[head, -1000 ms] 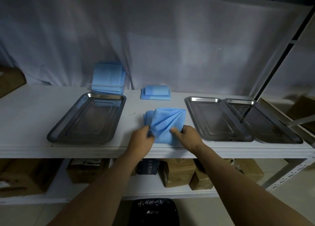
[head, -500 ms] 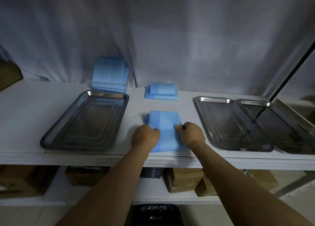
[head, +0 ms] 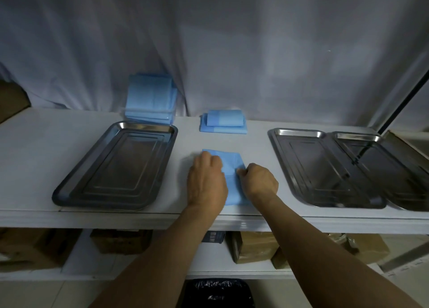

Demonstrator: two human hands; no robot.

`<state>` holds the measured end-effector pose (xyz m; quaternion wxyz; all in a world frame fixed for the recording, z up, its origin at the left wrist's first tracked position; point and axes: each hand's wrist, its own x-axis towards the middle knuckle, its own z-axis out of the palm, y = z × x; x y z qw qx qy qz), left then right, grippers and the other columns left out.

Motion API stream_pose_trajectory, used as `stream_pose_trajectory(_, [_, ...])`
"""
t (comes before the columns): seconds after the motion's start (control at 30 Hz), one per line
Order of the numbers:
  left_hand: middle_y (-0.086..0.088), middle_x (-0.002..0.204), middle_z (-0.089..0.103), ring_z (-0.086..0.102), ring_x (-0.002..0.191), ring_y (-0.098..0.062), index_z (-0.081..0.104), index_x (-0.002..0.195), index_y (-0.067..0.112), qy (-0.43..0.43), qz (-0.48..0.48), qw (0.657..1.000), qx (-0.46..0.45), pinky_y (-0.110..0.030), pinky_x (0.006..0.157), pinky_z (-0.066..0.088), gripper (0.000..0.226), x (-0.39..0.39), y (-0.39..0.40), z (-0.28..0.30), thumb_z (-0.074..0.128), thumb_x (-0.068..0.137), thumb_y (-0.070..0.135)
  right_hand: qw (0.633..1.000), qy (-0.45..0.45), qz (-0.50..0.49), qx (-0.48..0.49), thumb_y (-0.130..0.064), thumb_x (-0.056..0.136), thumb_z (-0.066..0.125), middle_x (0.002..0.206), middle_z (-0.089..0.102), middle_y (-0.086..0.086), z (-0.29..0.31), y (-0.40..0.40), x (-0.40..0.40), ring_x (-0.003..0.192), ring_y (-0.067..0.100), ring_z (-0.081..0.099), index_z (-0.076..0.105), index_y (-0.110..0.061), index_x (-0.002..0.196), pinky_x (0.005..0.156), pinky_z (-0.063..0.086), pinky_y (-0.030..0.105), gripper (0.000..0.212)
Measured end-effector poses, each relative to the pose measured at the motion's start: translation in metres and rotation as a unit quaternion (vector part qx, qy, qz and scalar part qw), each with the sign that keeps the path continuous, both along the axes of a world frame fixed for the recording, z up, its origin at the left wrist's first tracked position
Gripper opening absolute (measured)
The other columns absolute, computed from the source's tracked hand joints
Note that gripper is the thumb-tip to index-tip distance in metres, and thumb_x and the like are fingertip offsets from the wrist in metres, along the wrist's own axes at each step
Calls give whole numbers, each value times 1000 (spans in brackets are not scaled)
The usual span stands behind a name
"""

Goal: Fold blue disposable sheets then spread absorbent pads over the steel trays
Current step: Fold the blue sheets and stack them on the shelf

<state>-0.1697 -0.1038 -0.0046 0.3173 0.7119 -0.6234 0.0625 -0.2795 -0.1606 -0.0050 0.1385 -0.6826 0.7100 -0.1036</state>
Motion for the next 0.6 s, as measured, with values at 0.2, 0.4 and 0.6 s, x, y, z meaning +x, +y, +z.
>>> stream_pose_trajectory(0.2, [-2, 160, 0, -11, 148, -21, 13, 151, 12, -107, -117, 950, 268, -44, 121, -3, 53, 4, -21, -11, 26, 102, 30, 1000, 20, 5, -11, -40, 98, 40, 117, 59, 7, 4, 2, -1, 106, 25, 57, 54, -13, 115, 78, 40, 30, 35])
stream_pose_trajectory(0.4, [-6, 160, -3, -6, 148, -21, -5, 151, 19, -109, -109, 941, 300, -46, 120, -1, 62, 9, -20, -13, 24, 101, 39, 952, -61, 292, -69, -33, 102, 31, 152, 32, 1, 10, 11, 25, 142, 20, 26, 37, -17, 144, 113, 19, 33, 45])
stream_pose_trajectory(0.6, [-2, 159, -17, -18, 146, -18, -14, 149, 22, -62, -127, 936, 321, -47, 120, -4, 68, 22, -23, -21, 22, 99, 48, 957, -15, 284, 51, -41, 102, 10, 160, -3, -5, -6, 0, 15, 147, 11, -7, 3, -22, 152, 119, -4, 37, 54])
